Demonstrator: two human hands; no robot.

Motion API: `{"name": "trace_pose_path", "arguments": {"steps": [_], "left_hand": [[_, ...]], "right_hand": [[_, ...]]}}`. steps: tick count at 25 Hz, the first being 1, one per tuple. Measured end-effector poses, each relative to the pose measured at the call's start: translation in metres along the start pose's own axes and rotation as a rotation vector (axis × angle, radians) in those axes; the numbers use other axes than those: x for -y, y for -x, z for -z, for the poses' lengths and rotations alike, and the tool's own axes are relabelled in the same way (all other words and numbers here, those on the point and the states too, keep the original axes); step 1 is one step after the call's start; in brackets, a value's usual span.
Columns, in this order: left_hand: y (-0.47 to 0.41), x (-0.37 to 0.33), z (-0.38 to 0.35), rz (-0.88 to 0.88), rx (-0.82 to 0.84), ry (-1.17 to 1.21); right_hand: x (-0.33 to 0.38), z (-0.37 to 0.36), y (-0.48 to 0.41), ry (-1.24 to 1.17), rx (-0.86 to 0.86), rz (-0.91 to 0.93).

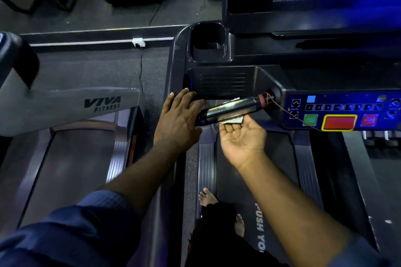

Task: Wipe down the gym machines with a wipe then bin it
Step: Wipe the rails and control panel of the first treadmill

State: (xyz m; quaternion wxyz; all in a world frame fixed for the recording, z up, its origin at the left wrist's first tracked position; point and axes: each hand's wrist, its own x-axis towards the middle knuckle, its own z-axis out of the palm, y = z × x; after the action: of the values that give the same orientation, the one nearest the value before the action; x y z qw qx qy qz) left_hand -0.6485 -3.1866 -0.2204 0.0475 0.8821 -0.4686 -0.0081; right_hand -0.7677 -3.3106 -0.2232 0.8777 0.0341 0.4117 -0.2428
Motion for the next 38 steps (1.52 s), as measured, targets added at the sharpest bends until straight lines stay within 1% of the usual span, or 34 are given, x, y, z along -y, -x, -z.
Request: {"name": "trace_pose_path", "arguments": {"steps": [3, 5, 7, 9, 11, 12, 13, 14, 15, 16, 17, 18, 19, 21, 22, 24, 27, 29, 33, 38], "left_hand": [[-0.001, 0.000, 0.001, -0.027, 0.007, -0.015], [-0.001, -0.002, 0.004, -0.034, 0.019, -0.021], [0.000, -0.004, 0.006, -0.053, 0.019, -0.020], [0.003, -0.006, 0.007, -0.071, 0.004, -0.010], [0.002, -0.009, 0.007, -0.085, -0.027, 0.009], [-0.002, -0.016, 0.008, -0.090, -0.040, 0.062], [-0.008, -0.024, 0.009, -0.095, -0.050, 0.144], [-0.017, -0.035, 0.011, -0.103, -0.054, 0.241], [-0.027, -0.048, 0.012, -0.113, -0.061, 0.340], [-0.037, -0.062, 0.014, -0.112, -0.073, 0.441], [-0.045, -0.073, 0.013, -0.096, -0.084, 0.544], [-0.052, -0.085, 0.012, -0.071, -0.087, 0.636], [-0.057, -0.094, 0.013, -0.047, -0.076, 0.706], [-0.062, -0.106, 0.012, -0.010, -0.008, 0.755], [-0.062, -0.109, 0.011, 0.002, 0.025, 0.736], [-0.062, -0.113, 0.008, 0.008, 0.053, 0.668], [-0.059, -0.114, 0.001, -0.019, 0.005, 0.579], [-0.057, -0.115, -0.004, -0.021, -0.027, 0.544], [-0.055, -0.115, -0.009, 0.012, -0.070, 0.576], [-0.053, -0.118, -0.011, 0.047, -0.121, 0.581]], "right_hand": [[0.022, -0.004, 0.004, 0.092, -0.159, 0.154], [0.034, -0.010, 0.003, 0.076, -0.193, 0.227], [0.030, -0.008, 0.011, 0.139, -0.185, 0.216], [0.022, 0.003, 0.022, 0.305, -0.146, 0.221], [0.028, 0.011, 0.036, 0.493, -0.121, 0.329], [0.041, 0.012, 0.042, 0.578, -0.118, 0.429], [0.056, 0.013, 0.043, 0.696, -0.133, 0.584], [0.071, 0.016, 0.039, 0.875, -0.136, 0.793], [0.083, 0.018, 0.035, 1.111, -0.108, 1.005], [0.088, 0.017, 0.035, 1.349, -0.041, 1.170], [0.087, 0.020, 0.032, 1.538, 0.074, 1.272], [0.087, 0.025, 0.029, 1.668, 0.209, 1.291], [0.088, 0.031, 0.030, 1.742, 0.298, 1.258], [0.097, 0.047, 0.039, 1.764, 0.332, 1.159], [0.104, 0.055, 0.044, 1.773, 0.309, 1.138], [0.123, 0.062, 0.053, 1.798, 0.238, 1.156], [0.151, 0.050, 0.049, 1.770, 0.100, 1.306], [0.159, 0.042, 0.045, 1.789, 0.085, 1.316], [0.144, 0.042, 0.048, 2.015, 0.264, 1.229], [0.155, 0.033, 0.050, 2.240, 0.461, 1.156]]}}
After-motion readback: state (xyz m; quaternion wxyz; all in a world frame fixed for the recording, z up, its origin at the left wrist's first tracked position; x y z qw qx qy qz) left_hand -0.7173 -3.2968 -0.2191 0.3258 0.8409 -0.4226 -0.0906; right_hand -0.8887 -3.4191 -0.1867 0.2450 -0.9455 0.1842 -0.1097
